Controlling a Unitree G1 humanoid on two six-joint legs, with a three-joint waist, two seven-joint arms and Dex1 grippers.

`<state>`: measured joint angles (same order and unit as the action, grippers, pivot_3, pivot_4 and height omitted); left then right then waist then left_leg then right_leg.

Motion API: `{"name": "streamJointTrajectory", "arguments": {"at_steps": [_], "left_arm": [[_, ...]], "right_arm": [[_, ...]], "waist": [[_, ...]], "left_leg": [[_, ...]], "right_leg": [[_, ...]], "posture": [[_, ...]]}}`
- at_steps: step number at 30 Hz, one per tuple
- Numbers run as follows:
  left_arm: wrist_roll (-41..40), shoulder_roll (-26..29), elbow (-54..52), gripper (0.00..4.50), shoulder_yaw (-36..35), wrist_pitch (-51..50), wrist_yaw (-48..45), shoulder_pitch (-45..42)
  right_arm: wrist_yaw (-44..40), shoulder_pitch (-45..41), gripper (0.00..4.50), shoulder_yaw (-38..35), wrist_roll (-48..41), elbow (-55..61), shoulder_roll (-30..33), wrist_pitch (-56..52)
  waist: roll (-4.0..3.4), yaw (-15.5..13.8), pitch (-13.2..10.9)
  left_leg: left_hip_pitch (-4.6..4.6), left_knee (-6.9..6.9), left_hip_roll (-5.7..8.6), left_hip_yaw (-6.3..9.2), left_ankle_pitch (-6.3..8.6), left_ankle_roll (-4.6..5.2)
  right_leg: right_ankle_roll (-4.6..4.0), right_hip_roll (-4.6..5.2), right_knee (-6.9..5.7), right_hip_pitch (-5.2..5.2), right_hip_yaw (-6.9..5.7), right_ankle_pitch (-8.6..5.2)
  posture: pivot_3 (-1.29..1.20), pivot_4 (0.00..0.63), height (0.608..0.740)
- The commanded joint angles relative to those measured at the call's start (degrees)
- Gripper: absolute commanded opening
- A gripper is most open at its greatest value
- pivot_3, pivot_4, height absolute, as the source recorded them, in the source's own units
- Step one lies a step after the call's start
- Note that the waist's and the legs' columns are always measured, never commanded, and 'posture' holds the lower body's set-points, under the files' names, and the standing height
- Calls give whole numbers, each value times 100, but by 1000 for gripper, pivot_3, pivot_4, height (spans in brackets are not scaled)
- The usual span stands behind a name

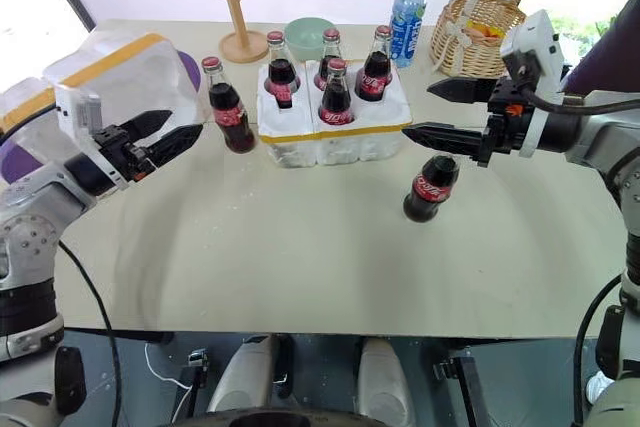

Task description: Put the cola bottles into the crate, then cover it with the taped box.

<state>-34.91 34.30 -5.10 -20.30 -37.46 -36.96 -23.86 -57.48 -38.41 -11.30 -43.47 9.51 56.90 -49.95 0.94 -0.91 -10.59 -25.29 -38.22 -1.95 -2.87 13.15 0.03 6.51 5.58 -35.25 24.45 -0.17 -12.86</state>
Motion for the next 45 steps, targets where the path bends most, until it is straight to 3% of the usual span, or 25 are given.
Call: {"name": "streamJointTrajectory", "arguments": {"at_steps": [1, 8, 25, 29, 30, 31, 36, 40, 45], "left_arm": [[276, -84, 257, 4454, 358, 542, -191, -325], [952, -287, 1553, 4454, 913, 1472, -376, -928], [1953, -818, 4702, 4454, 1309, 3139, -684, -2716], [2021, -704, 4986, 3108, 1219, 3266, -773, -2770], [2014, -668, 4914, 2589, 1208, 3217, -790, -2724], [1997, -615, 4794, 2549, 1197, 3141, -814, -2657], [1400, -311, 3562, 2555, 946, 2160, -1199, -2192], [-96, 217, 1591, 2555, 546, 309, -1888, -1692], [-1120, 379, 851, 2555, 148, -757, -1716, -2059]], "right_arm": [[61, -241, 4500, -57, -49, 2, -54, -19], [115, -167, 4500, -100, -164, 202, -127, -136], [394, -91, 4500, -208, -341, 379, -250, -228], [439, -91, 4500, -228, -399, 391, -230, -251], [456, -83, 4500, -244, -418, 393, -228, -264], [472, -75, 4500, -260, -433, 392, -231, -274], [536, -44, 4500, -295, -466, 402, -262, -300], [598, -19, 4500, -313, -511, 421, -288, -328], [654, 29, 4500, -332, -559, 441, -299, -350]], "waist": [[0, -5, 0], [0, 33, 0], [1, 32, -1], [1, 59, 0], [1, 54, 0], [1, 49, 0], [1, 86, -1], [8, 157, -8], [16, 87, -14]], "left_leg": [[-2, 0, 0, 1, 0, 0], [-1, 13, -1, -1, 1, 2], [-6, 9, 1, -2, 0, 2], [-4, 10, 0, -3, 1, 3], [-4, 10, 0, -2, 1, 4], [-4, 10, 0, -2, 1, 4], [-6, 11, -2, -4, 2, 4], [-12, 18, -5, 0, 2, 4], [-18, 11, -3, 7, 1, 3]], "right_leg": [[0, 0, 1, 0, 0, 0], [22, -2, -5, 10, -1, 12], [33, -1, -5, 10, -1, 18], [33, -1, -9, 12, -1, 19], [33, -1, -12, 14, -1, 19], [33, -1, -12, 13, -1, 19], [33, -1, -10, 15, -1, 19], [33, -2, -14, 24, -1, 18], [33, -1, -16, 22, -4, 18]], "posture": [[0, 150, 740], [0, 150, 740], [0, 150, 740], [0, 150, 740], [0, 150, 740], [0, 150, 740], [0, 150, 740], [0, 150, 740], [0, 150, 740]]}}
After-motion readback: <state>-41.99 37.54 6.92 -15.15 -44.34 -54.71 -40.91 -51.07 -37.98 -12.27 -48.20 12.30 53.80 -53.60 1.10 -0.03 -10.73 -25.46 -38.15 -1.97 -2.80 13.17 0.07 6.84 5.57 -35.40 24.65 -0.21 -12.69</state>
